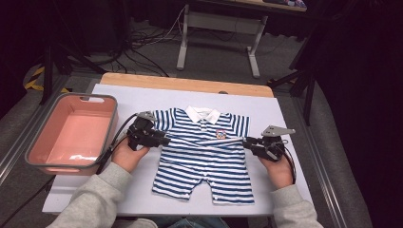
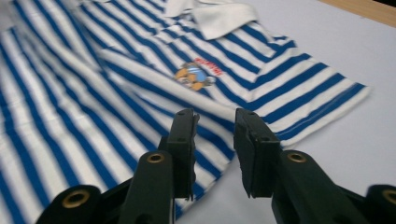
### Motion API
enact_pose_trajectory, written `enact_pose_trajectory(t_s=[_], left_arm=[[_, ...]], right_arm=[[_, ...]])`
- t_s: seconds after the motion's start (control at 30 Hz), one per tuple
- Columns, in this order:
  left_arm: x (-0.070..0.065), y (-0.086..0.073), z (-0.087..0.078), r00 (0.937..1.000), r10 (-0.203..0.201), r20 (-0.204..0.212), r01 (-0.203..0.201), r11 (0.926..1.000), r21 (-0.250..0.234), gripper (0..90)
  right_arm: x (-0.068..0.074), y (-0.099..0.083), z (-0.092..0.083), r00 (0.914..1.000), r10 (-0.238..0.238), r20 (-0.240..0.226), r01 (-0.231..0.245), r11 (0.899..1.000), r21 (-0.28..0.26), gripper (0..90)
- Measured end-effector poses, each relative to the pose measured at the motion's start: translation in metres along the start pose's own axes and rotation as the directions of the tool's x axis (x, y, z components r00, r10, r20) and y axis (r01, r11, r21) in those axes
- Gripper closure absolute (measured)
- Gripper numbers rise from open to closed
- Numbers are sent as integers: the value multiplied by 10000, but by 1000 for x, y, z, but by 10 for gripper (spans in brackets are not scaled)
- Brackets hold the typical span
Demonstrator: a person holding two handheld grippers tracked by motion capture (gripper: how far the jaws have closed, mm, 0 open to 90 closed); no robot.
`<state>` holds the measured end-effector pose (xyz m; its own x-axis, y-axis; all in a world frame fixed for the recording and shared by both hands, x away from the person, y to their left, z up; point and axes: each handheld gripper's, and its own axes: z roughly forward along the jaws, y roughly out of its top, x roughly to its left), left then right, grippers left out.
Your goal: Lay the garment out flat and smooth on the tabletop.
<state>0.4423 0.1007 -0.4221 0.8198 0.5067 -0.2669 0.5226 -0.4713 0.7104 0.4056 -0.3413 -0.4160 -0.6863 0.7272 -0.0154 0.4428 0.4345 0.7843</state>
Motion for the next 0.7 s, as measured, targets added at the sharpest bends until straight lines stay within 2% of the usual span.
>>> enact_pose_trajectory(t_s=[0.13, 0.17, 0.2, 0.23, 0.33, 0.37, 0.4, 0.47, 0.53, 0.6, 0.63, 0.67, 0.7], left_arm=[[-15, 0, -2, 9956, 928, 153, -929, 9957, 36, 470], [-15, 0, -2, 9956, 928, 153, -929, 9957, 36, 452], [-18, 1, -1, 9929, 1179, 153, -1182, 9929, 159, 440], [-25, 0, 0, 9871, 1576, 296, -1586, 9868, 324, 431], [-35, -3, 0, 9784, 2009, 483, -2037, 9770, 629, 425], [-35, -3, 0, 9784, 2009, 483, -2037, 9770, 629, 427], [-40, -7, 1, 9714, 2261, 732, -2317, 9694, 807, 430], [-46, -11, 2, 9644, 2456, 981, -2553, 9614, 1028, 440], [-51, -14, 4, 9540, 2711, 1280, -2856, 9516, 1133, 447], [-54, -17, 4, 9459, 2832, 1581, -3041, 9440, 1281, 461], [-54, -17, 4, 9459, 2832, 1581, -3041, 9440, 1281, 474], [-57, -19, 6, 9380, 2921, 1867, -3194, 9375, 1381, 478], [-59, -20, 6, 9347, 2964, 1965, -3264, 9343, 1433, 478]], right_arm=[[11, -3, -8, 9951, -548, -827, 556, 9984, 74, 597], [14, -3, -10, 9923, -685, -1034, 692, 9976, 40, 579], [17, -3, -12, 9894, -826, -1198, 836, 9965, 32, 570], [20, -3, -13, 9862, -970, -1344, 985, 9951, 46, 557], [29, -4, -18, 9740, -1280, -1868, 1314, 9913, 57, 547], [29, -4, -18, 9740, -1280, -1868, 1314, 9913, 57, 547], [36, -5, -20, 9637, -1533, -2184, 1595, 9871, 111, 558], [43, -6, -22, 9532, -1798, -2431, 1912, 9813, 238, 565], [49, -8, -23, 9427, -2041, -2641, 2204, 9748, 334, 571], [54, -9, -24, 9339, -2231, -2795, 2442, 9688, 426, 577], [54, -9, -24, 9339, -2231, -2795, 2442, 9688, 426, 577], [59, -11, -24, 9232, -2364, -3029, 2642, 9630, 538, 583], [61, -12, -24, 9185, -2401, -3142, 2716, 9605, 601, 586]])
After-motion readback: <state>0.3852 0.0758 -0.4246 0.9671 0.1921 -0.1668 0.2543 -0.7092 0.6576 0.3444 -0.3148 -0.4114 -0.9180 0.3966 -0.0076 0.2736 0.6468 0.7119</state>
